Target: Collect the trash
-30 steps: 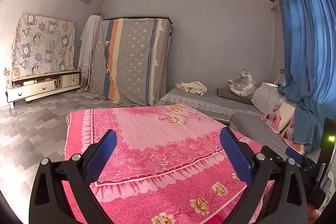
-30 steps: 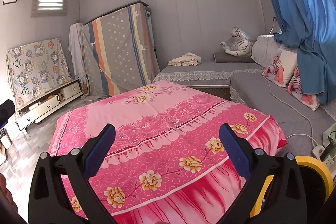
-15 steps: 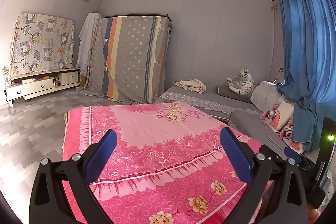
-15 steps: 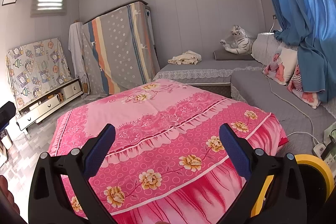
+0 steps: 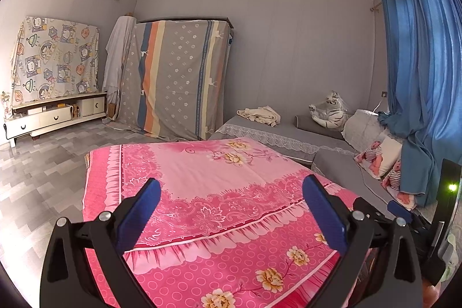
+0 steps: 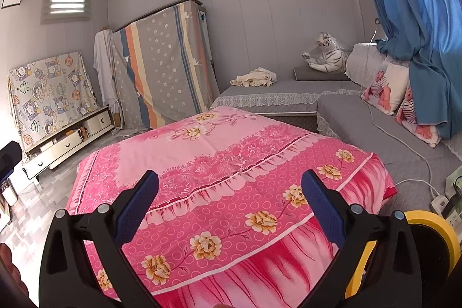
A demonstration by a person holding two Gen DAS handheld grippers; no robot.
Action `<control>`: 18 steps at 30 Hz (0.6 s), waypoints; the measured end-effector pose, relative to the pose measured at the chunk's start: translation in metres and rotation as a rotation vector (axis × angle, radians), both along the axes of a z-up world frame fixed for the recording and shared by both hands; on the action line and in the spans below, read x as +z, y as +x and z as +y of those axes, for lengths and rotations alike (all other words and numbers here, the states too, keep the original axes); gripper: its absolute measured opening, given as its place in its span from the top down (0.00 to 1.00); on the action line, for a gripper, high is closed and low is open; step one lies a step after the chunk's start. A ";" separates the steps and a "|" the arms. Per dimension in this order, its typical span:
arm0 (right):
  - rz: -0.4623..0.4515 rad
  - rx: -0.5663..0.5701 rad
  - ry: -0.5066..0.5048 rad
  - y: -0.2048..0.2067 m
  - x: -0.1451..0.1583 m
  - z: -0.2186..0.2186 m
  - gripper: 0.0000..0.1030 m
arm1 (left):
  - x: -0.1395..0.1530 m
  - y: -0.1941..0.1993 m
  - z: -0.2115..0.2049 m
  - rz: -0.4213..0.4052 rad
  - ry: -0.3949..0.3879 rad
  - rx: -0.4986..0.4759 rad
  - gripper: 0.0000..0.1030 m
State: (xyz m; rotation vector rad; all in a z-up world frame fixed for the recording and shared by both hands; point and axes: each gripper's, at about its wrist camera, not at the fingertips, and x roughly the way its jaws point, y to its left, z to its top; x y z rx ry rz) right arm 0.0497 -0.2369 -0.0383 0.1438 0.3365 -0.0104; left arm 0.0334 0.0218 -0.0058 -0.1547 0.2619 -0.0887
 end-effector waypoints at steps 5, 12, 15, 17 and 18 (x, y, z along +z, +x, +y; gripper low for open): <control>0.001 -0.003 0.003 0.000 -0.002 0.000 0.08 | 0.000 0.000 0.001 0.001 -0.001 0.000 0.08; 0.003 -0.005 0.004 -0.001 -0.005 0.002 0.08 | -0.001 0.001 0.000 0.005 0.000 -0.008 0.08; 0.003 -0.004 0.004 -0.001 -0.005 0.002 0.08 | -0.001 0.002 -0.002 0.008 0.002 -0.011 0.08; 0.004 -0.005 0.004 -0.001 -0.005 0.001 0.08 | -0.002 0.002 -0.002 0.010 -0.001 -0.013 0.08; 0.004 -0.006 0.005 -0.001 -0.005 0.001 0.08 | -0.002 0.002 -0.002 0.011 -0.001 -0.014 0.08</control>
